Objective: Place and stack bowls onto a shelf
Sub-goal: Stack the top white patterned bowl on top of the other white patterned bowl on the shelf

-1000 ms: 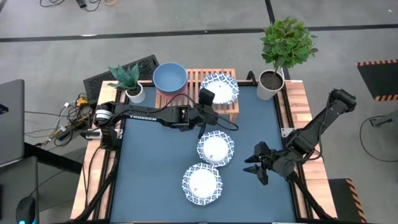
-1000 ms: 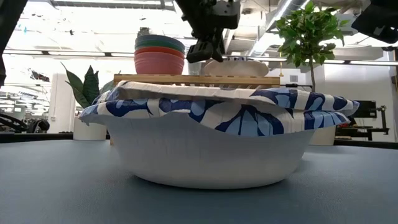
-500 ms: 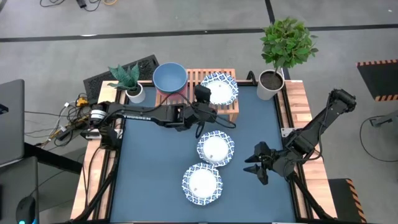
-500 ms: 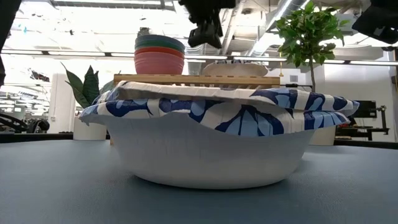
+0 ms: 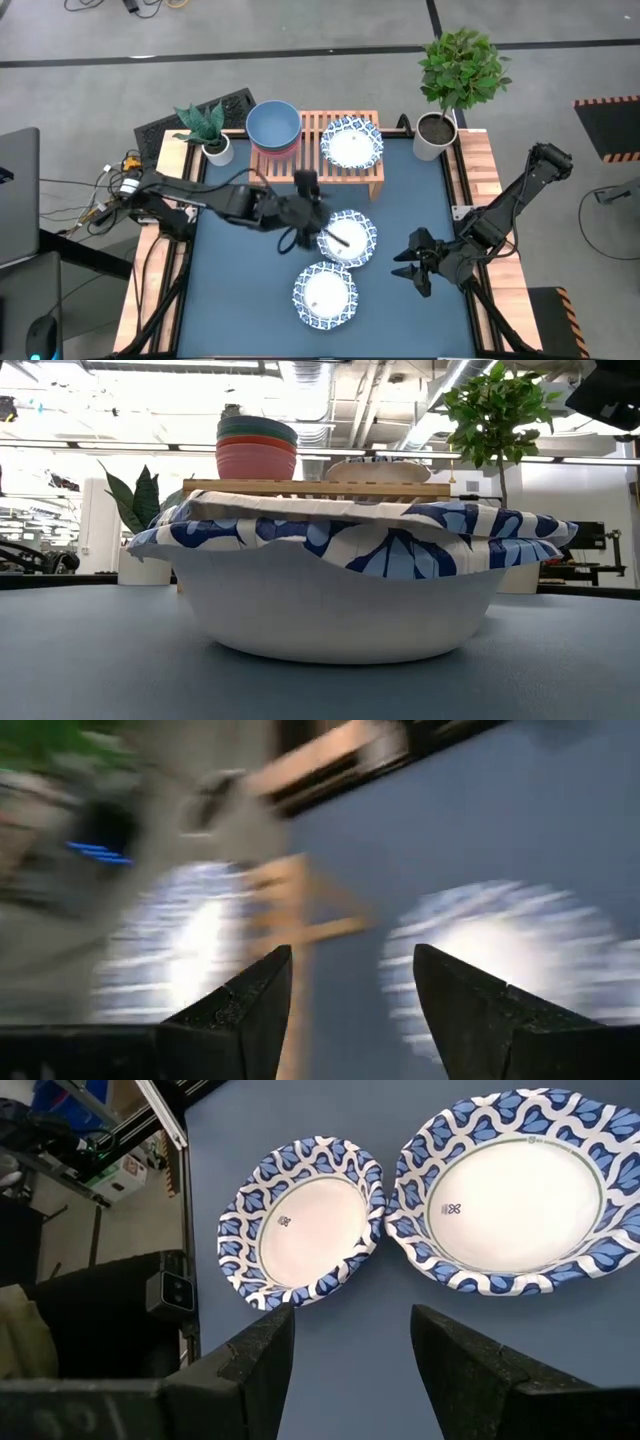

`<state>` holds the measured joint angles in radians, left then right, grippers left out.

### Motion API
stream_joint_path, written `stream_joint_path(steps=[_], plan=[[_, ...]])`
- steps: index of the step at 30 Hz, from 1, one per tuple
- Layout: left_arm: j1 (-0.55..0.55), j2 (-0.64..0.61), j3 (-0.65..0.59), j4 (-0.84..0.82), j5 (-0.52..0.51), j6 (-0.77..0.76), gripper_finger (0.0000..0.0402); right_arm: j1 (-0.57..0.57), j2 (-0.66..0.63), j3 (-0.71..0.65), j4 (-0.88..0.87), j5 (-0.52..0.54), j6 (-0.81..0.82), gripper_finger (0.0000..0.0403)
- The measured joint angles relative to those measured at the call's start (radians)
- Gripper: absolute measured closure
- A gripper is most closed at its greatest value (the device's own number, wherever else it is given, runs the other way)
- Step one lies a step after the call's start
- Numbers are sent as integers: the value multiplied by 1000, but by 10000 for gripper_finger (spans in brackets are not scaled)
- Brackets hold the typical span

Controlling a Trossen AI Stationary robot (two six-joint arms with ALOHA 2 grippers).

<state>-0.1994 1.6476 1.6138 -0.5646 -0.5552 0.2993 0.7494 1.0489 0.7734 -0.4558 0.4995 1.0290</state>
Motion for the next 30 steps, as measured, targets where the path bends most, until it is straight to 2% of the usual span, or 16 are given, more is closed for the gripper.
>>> stream_joint_path(steps=[3,7,11,18,30], plan=[[-30,-8,0,-50,138,-220,203,0,0,0,0,0,1,177],[-56,-9,-53,-89,204,-398,203,0,0,0,0,0,1,177],[-62,-6,-173,-42,215,-498,203,0,0,0,0,0,-5,177],[-36,-6,-384,168,218,-635,203,0,0,0,0,1,-6,177],[-9,-6,-618,479,210,-755,203,0,0,0,16,33,-9,177]])
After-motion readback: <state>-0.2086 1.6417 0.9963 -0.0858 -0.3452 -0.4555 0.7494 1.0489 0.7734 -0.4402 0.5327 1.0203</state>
